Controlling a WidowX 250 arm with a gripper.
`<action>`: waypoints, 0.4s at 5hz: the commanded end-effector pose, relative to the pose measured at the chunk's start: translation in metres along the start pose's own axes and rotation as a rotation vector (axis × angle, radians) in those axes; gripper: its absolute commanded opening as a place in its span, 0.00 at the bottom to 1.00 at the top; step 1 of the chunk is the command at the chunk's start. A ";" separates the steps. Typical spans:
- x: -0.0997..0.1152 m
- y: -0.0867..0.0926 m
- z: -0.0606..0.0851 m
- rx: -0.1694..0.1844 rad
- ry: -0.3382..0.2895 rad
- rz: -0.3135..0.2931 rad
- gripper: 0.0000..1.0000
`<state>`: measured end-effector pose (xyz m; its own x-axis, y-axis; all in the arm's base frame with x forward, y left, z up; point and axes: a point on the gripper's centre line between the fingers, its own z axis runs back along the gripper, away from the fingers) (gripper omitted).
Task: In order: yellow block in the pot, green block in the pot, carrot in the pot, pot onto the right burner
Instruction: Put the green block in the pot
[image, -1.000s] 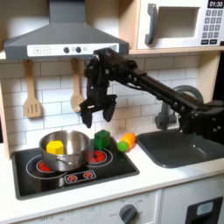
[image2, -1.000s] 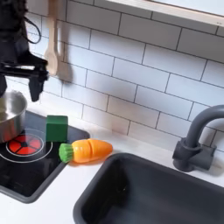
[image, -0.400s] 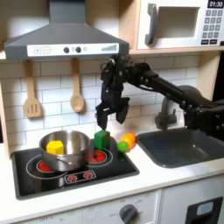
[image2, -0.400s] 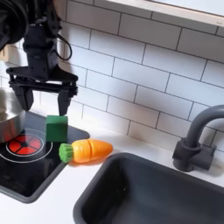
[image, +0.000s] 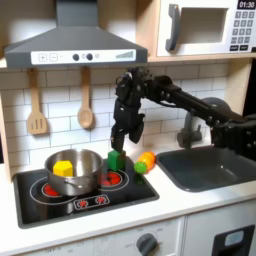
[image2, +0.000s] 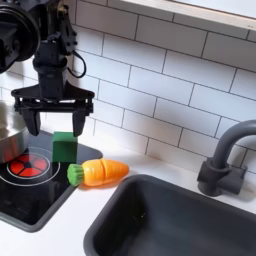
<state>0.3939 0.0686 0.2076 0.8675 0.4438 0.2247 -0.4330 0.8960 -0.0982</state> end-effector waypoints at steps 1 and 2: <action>0.011 0.010 -0.008 0.012 0.008 0.014 1.00; 0.016 0.015 -0.017 0.013 0.025 0.019 1.00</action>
<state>0.4057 0.0860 0.1920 0.8693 0.4541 0.1954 -0.4451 0.8909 -0.0903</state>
